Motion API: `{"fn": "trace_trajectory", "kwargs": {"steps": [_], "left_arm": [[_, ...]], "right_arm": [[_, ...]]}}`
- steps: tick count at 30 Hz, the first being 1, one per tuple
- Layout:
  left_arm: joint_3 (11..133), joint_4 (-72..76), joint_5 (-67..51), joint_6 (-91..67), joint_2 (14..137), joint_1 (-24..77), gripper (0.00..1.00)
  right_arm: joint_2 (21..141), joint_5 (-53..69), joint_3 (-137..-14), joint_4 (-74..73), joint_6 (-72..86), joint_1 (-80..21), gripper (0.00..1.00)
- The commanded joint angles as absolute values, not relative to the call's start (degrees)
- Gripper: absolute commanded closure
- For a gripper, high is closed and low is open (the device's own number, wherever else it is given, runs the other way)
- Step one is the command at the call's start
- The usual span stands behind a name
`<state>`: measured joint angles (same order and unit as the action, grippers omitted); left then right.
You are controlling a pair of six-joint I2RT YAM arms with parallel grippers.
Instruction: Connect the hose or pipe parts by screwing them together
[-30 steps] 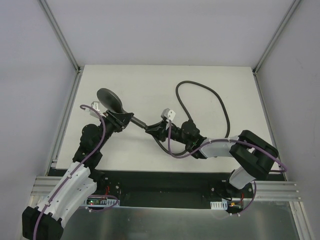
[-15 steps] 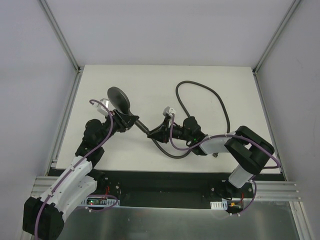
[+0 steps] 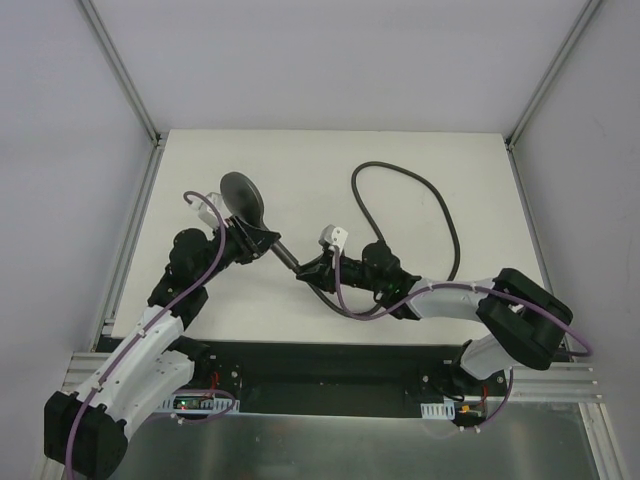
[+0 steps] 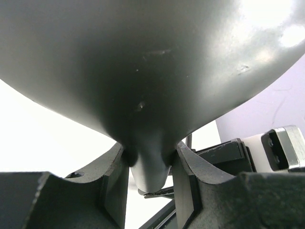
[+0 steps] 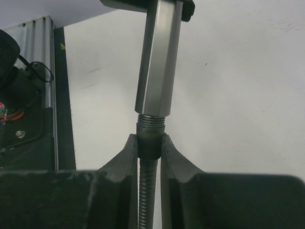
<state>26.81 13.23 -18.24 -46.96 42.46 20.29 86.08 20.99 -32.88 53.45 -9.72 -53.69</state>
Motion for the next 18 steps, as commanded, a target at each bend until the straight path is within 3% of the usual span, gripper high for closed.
{"fn": "trace_trajectory", "kwargs": {"steps": [1,7,18], "left_arm": [[28.4,8.6,-25.5,-45.3,43.2,22.2,1.00],[26.5,10.2,-25.4,-43.4,40.2,22.3,1.00],[21.1,18.4,-30.8,-38.8,38.3,22.2,1.00]], "right_arm": [[81.7,15.6,-38.2,55.6,-20.5,-56.4,0.99],[81.5,16.3,-38.9,57.0,-16.1,-55.7,0.99],[85.2,30.3,-39.6,65.8,-2.6,-51.2,0.99]]}}
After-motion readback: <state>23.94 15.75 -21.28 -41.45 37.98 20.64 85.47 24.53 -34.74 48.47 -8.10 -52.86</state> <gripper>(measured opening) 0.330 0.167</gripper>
